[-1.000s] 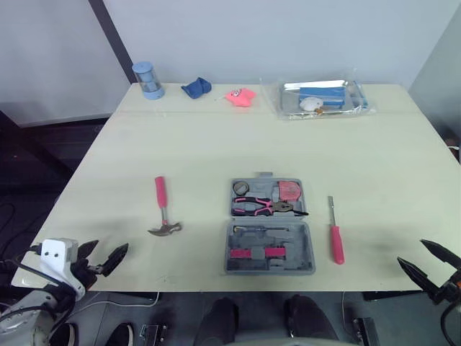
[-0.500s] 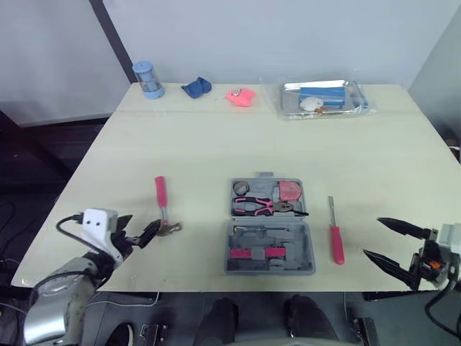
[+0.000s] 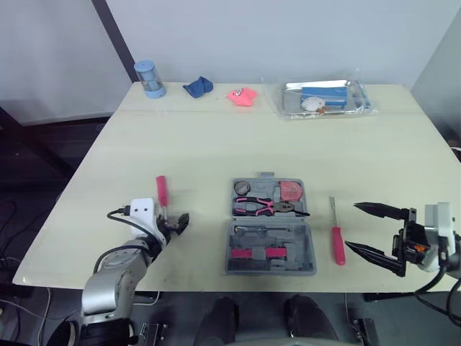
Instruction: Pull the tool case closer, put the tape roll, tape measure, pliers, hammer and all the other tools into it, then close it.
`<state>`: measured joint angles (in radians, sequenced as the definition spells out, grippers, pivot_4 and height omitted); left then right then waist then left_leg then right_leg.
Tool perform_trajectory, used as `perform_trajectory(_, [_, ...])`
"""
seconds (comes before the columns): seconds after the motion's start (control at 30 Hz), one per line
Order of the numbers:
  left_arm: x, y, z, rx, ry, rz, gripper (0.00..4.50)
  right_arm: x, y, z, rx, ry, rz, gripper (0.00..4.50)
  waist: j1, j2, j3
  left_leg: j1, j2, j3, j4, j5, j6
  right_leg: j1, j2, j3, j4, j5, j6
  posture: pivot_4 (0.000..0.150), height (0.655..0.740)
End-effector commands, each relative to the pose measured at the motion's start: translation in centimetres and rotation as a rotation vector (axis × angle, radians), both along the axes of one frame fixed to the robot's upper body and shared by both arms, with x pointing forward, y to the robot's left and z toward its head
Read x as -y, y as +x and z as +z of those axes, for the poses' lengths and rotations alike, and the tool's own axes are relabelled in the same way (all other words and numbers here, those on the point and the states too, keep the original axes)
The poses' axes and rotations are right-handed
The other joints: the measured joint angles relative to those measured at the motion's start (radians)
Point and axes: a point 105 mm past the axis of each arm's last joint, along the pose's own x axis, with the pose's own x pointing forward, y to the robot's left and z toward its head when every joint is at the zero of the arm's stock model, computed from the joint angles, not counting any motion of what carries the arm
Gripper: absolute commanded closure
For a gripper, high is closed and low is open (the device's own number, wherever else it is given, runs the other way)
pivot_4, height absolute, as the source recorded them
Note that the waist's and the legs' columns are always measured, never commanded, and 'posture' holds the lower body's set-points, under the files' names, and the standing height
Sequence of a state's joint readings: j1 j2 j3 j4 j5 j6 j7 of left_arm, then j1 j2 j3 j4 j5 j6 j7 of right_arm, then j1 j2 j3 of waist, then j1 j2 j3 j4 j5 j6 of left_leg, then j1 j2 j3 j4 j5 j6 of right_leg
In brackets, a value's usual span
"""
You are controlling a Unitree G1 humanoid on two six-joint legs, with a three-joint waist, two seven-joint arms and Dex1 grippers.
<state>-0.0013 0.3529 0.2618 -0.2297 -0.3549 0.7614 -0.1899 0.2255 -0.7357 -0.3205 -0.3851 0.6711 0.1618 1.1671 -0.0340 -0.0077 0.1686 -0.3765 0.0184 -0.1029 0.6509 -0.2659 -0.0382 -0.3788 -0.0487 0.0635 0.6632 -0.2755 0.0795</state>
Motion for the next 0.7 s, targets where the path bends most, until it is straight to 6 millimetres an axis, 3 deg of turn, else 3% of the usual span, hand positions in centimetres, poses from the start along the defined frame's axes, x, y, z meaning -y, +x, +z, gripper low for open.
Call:
perform_trajectory(0.03, [0.3, 0.4, 0.3, -0.005, 0.035, 0.0, 0.01, -0.6, -0.2, 1.0, 0.029, 0.006, 0.027, 0.0, 0.0, 0.0, 0.0, 0.0, 0.0, 0.0, 0.0, 0.0, 0.0, 0.0, 0.0, 0.0, 0.0, 0.0, 0.0, 0.15, 0.74])
perform_trajectory(0.13, [0.3, 0.2, 0.0, -0.029, 0.042, 0.027, 0.01, -0.6, -0.2, 1.0, 0.034, 0.002, 0.028, 0.0, 0.001, 0.0, 0.0, 0.0, 0.0, 0.0, 0.0, 0.0, 0.0, 0.0, 0.0, 0.0, 0.0, 0.0, 0.0, 0.15, 0.74])
perform_trajectory(0.2, [0.0, 0.0, -0.1, -0.042, 0.05, 0.065, 0.52, -0.5, -0.1, 1.0, 0.037, -0.001, 0.027, 0.0, 0.001, 0.0, 0.0, 0.0, 0.0, 0.0, 0.0, 0.0, 0.0, 0.0, 0.0, 0.0, 0.0, 0.0, 0.0, 0.15, 0.74])
perform_trajectory(0.23, [-0.1, -0.1, -0.1, -0.046, 0.054, 0.078, 0.82, -0.5, -0.1, 1.0, 0.037, -0.002, 0.027, 0.0, 0.001, 0.0, 0.0, 0.0, 0.0, 0.0, 0.0, 0.0, 0.0, 0.0, 0.0, 0.0, 0.0, 0.0, 0.0, 0.15, 0.74])
perform_trajectory(0.3, [-0.2, -0.3, -0.1, -0.052, 0.061, 0.088, 1.83, -0.4, -0.1, 1.0, 0.037, -0.003, 0.026, 0.0, 0.001, 0.0, 0.0, 0.0, 0.0, 0.0, 0.0, 0.0, 0.0, 0.0, 0.0, 0.0, 0.0, 0.0, 0.0, 0.15, 0.74])
perform_trajectory(0.37, [-0.2, -0.4, -0.1, -0.057, 0.062, 0.091, 2.31, -0.5, -0.1, 0.9, 0.036, -0.003, 0.026, 0.0, 0.001, 0.0, 0.0, 0.0, 0.0, 0.0, 0.0, 0.0, 0.0, 0.0, 0.0, 0.0, 0.0, 0.0, 0.0, 0.15, 0.74])
perform_trajectory(0.53, [0.2, -0.9, 0.0, -0.06, 0.064, 0.082, 4.46, -0.4, -0.1, 0.8, 0.035, -0.002, 0.026, 0.0, 0.001, 0.0, 0.0, 0.0, 0.0, 0.0, 0.0, 0.0, 0.0, 0.0, 0.0, 0.0, 0.0, 0.0, 0.0, 0.15, 0.74])
perform_trajectory(0.7, [0.7, -1.6, 0.2, -0.063, 0.055, 0.075, 4.46, -0.4, -0.1, 0.7, 0.033, -0.004, 0.026, 0.0, 0.0, 0.0, 0.0, 0.0, 0.0, 0.0, 0.0, 0.0, 0.0, 0.0, 0.0, 0.0, 0.0, 0.0, 0.0, 0.15, 0.74])
